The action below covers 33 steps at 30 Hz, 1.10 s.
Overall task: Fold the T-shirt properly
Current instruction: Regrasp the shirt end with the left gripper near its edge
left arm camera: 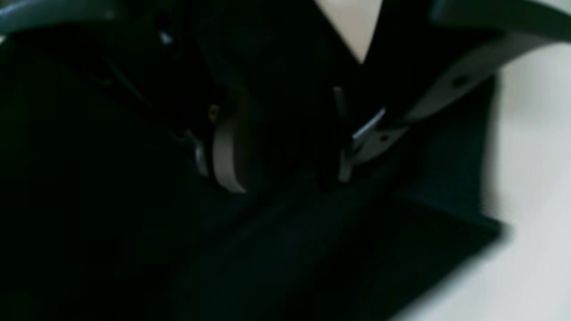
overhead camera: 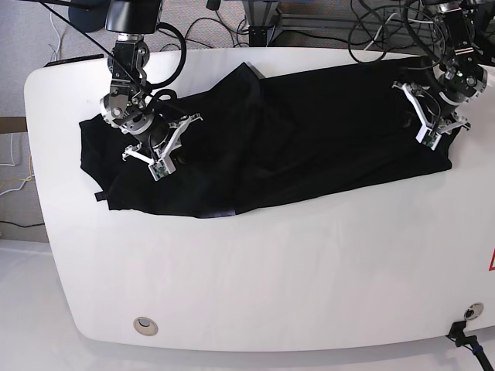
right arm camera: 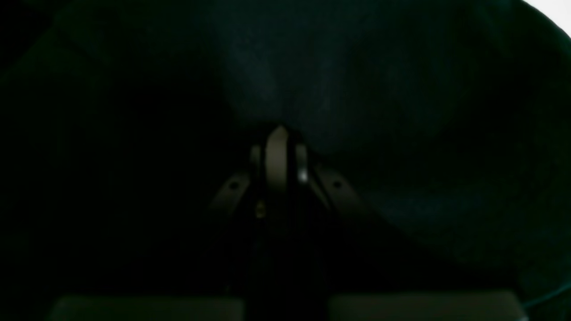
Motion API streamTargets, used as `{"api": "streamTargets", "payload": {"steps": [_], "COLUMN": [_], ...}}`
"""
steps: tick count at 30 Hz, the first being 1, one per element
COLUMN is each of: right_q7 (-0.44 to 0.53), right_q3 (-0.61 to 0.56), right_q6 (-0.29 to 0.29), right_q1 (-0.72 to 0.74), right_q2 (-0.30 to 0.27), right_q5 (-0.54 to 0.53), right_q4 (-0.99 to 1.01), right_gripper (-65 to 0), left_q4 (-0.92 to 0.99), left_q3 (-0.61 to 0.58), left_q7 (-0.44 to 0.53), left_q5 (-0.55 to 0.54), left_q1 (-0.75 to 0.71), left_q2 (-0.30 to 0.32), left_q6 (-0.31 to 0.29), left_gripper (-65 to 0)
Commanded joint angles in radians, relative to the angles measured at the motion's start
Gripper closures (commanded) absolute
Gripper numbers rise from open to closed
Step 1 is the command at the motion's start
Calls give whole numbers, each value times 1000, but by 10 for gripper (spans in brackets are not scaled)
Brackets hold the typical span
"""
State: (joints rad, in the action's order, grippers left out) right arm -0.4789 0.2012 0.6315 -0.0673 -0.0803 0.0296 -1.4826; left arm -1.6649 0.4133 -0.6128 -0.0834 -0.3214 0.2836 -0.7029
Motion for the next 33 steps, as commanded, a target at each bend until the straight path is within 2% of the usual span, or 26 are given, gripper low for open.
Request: {"api": "streamTargets", "payload": {"steps": [1, 6, 11, 19, 23, 26, 31, 33], "right_q7": [-36, -36, -36, -36, -36, -36, -36, -36], "right_q3": [-1, -1, -1, -1, -1, -1, -1, -1], "right_q6": [-2, -2, -2, -2, -2, -2, -2, -2], "right_q1": [2, -1, -2, -2, -2, -2, -2, -2], "right_q2": [-5, -5, -5, -5, -5, -5, -5, -5], "right_q5": [19, 19, 19, 19, 19, 19, 19, 19], "right_q4": [-3, -5, -6, -6, -6, -6, -6, -5], "right_gripper": [0, 0, 0, 0, 0, 0, 0, 0], "left_q4": [6, 79, 214, 320, 299, 197, 9, -31], "left_q3": [6, -1, -100, -119, -119, -103, 52, 121], "left_q7": [21, 21, 21, 23, 23, 23, 11, -57], "left_q5": [-14, -9, -8, -9, -14, -23, -161, -226], "left_q1": [-2, 15, 107, 239, 250, 241, 170, 152], "left_q2": [27, 35, 102, 113, 113, 113, 113, 113], "left_q6": [5, 5, 5, 5, 5, 5, 5, 5], "left_gripper": [-223, -223, -223, -223, -223, -223, -227, -252]}}
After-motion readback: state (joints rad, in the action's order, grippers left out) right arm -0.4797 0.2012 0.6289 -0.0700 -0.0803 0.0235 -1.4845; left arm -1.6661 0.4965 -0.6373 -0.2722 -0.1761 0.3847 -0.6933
